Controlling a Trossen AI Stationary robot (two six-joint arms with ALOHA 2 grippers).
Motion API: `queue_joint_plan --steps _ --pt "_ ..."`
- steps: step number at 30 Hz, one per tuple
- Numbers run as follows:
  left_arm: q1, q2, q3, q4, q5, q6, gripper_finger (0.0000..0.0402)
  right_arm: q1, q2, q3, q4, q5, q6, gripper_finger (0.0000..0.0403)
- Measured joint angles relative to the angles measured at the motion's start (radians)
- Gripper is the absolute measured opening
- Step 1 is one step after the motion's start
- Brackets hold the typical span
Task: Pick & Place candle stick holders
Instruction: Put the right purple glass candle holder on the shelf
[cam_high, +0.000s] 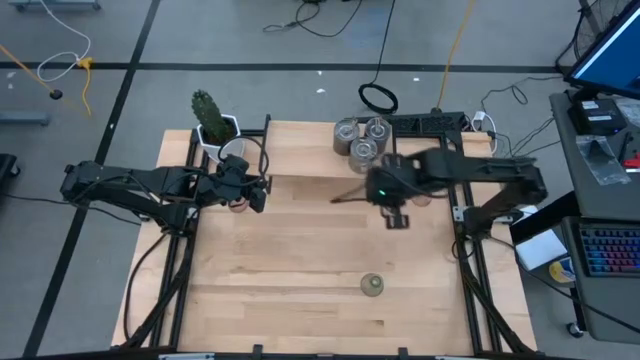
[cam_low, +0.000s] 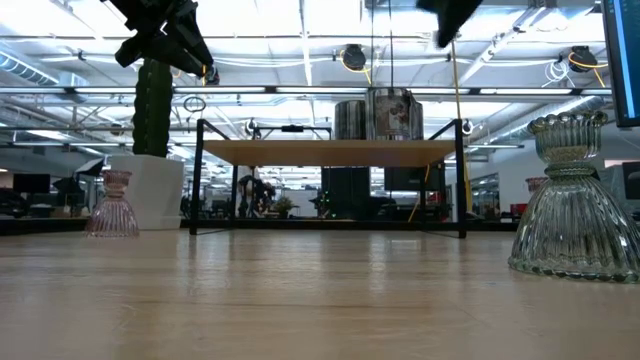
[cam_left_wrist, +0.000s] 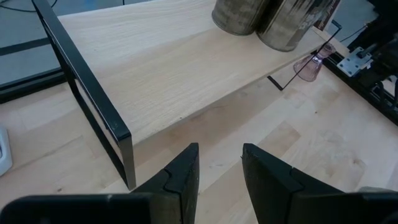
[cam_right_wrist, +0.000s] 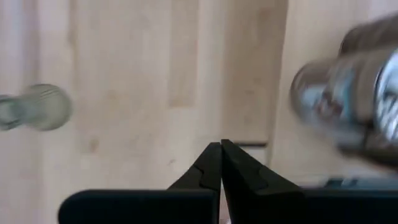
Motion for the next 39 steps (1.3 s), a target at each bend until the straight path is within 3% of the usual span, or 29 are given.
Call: queue_joint_plan --steps 10,15,22,31,39 --pt "0.000 0.000 0.000 0.000 0.000 0.000 0.0122 0.201 -0.124 -0.031 -0.155 -0.005 0.354 0.0004" --pt "0.000 0.000 0.000 0.000 0.000 0.000 0.0122 0.286 -0.182 -0.152 -0.143 -0.107 0.442 0.0004" --pt "0.000 0.000 0.000 0.000 0.000 0.000 0.0122 0.356 -0.279 -0.367 0.037 -0.267 0.553 0.0004" --pt "0.000 0.000 0.000 0.000 0.000 0.000 0.0122 0.418 -0.377 -0.597 0.313 -0.333 0.623 0.0004" --pt "0.000 0.000 0.000 0.000 0.000 0.000 0.0122 0.430 -0.442 -0.700 0.444 -0.394 0.687 0.0004"
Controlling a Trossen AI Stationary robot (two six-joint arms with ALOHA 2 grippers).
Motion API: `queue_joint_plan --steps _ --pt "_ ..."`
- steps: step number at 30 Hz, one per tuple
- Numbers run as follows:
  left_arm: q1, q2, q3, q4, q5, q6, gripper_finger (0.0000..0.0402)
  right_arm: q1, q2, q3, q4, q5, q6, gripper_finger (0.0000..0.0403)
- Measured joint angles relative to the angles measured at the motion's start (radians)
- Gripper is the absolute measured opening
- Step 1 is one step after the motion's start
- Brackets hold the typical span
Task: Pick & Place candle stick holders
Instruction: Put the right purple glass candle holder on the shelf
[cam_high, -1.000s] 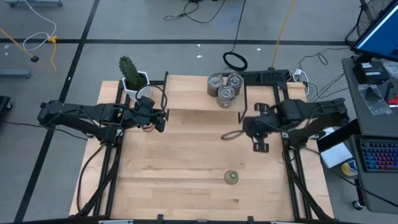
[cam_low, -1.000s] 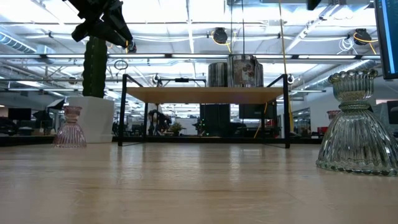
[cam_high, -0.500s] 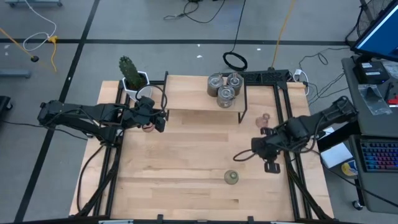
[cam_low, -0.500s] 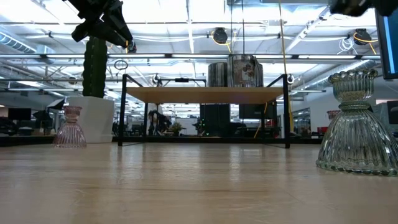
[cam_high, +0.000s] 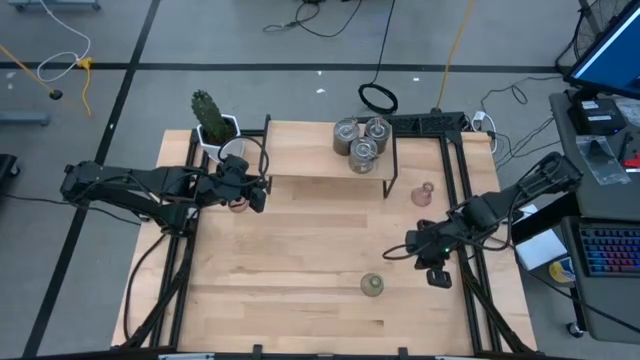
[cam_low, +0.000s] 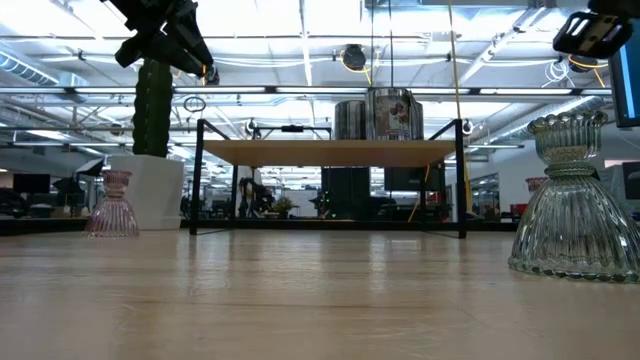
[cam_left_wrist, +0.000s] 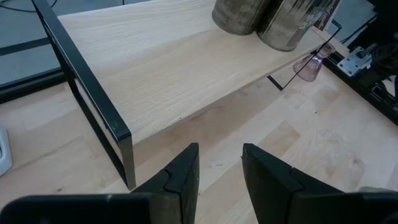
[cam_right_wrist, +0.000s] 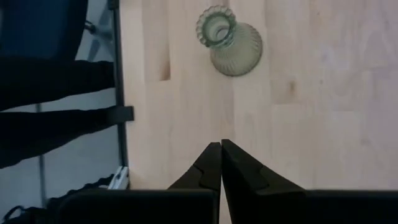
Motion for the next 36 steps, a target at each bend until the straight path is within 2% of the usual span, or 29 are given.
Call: queue_joint_plan --steps 9,17,26,31,36 --pt "0.000 0.000 0.000 0.000 0.000 0.000 0.0122 0.000 -0.027 -0.043 0.015 -0.027 -0.002 0.0016" --pt "0.000 0.000 0.000 0.000 0.000 0.000 0.0122 -0.003 -0.029 -0.054 -0.029 -0.026 -0.015 0.0105" --pt "0.000 0.000 0.000 0.000 0.000 0.000 0.0122 -0.035 -0.029 -0.054 -0.185 -0.025 -0.008 0.0206" --pt "0.000 0.000 0.000 0.000 0.000 0.000 0.0122 -0.075 -0.029 -0.054 -0.236 -0.022 -0.008 0.0240" --pt "0.000 0.000 0.000 0.000 -0.003 0.066 0.0122 -0.149 -0.029 -0.054 -0.245 -0.017 0.000 0.0248"
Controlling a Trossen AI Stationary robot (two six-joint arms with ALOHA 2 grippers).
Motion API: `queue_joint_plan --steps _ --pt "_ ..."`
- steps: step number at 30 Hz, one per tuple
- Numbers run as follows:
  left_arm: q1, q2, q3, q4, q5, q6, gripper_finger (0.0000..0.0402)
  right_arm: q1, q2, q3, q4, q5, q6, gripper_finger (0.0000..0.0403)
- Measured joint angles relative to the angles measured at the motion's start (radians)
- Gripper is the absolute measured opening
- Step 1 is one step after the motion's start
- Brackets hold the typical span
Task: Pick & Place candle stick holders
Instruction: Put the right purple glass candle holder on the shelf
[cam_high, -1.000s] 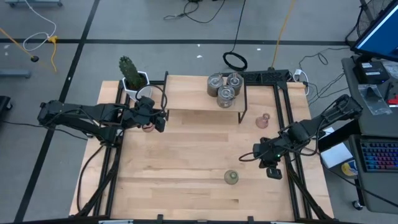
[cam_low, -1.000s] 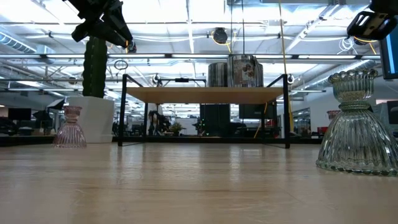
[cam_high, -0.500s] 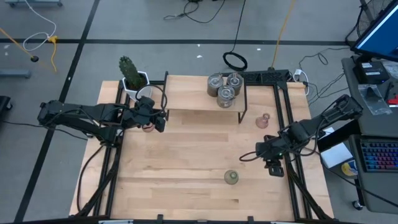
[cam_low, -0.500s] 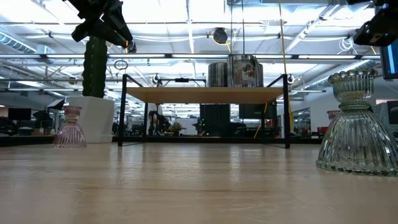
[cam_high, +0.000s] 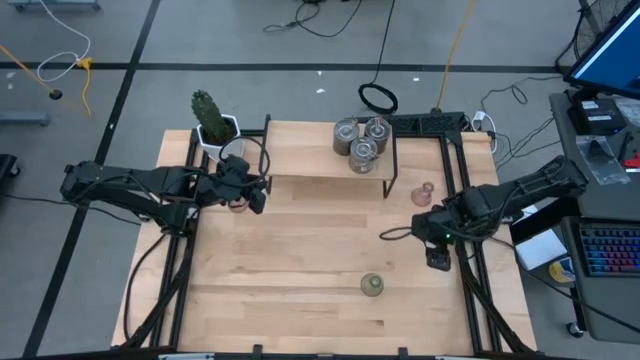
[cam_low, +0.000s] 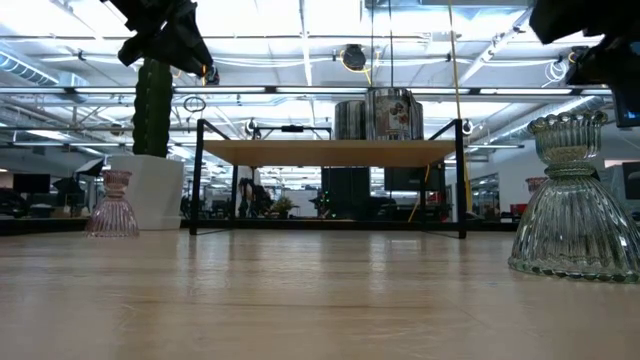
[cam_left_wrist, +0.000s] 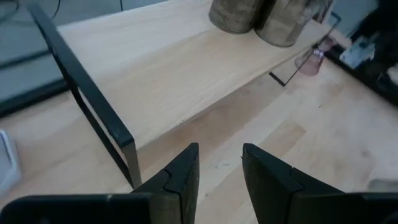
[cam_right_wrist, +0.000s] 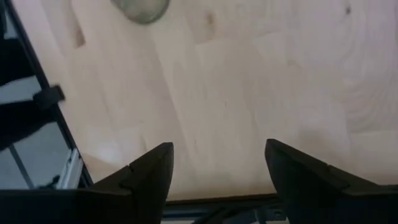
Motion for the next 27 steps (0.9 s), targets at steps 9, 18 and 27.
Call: queue_joint_plan --steps 9,18,27 --pt "0.000 0.000 0.000 0.000 0.001 0.055 0.0122 -0.114 0.000 0.000 0.000 -0.001 -0.013 0.0234" --pt "0.000 0.000 0.000 0.000 0.001 0.052 0.0122 -0.221 0.000 0.000 0.000 -0.004 -0.026 0.0227" --pt "0.000 0.000 0.000 0.001 0.001 0.051 0.0122 -0.314 -0.001 0.000 -0.080 -0.004 -0.078 0.0226"
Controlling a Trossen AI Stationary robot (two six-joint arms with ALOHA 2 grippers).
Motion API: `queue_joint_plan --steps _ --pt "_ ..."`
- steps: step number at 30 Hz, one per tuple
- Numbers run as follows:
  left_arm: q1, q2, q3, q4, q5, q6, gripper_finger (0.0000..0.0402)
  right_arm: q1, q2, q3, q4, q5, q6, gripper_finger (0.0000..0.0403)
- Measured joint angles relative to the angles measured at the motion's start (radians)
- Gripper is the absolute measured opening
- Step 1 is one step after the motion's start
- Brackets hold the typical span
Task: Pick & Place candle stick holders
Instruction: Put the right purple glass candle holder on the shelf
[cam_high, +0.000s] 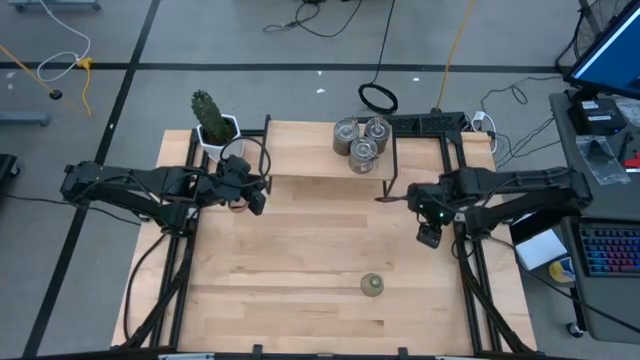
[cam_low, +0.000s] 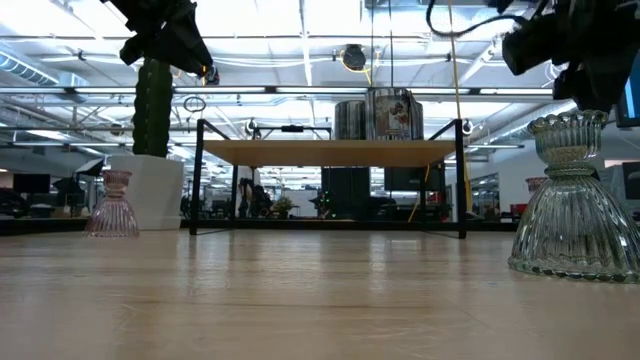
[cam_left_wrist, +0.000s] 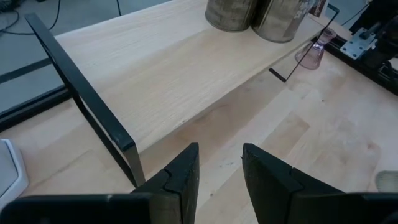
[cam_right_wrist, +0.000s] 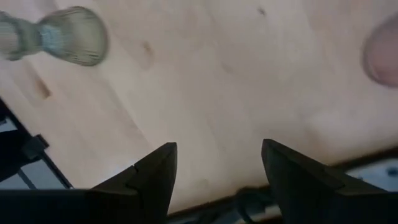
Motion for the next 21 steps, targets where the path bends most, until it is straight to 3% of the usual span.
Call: queue_joint_plan --steps 4,12,21 --pt "0.000 0.000 0.000 0.000 -0.001 0.021 0.0122 -0.072 -0.010 0.000 -0.061 0.027 0.010 0.0226" --pt "0.001 0.000 0.000 0.000 0.000 0.095 0.0122 -0.255 -0.072 0.036 -0.097 0.242 0.065 0.0227" --pt "0.001 0.000 0.000 -0.001 0.000 0.091 0.0122 -0.348 -0.103 0.047 0.040 0.259 -0.154 0.0227"
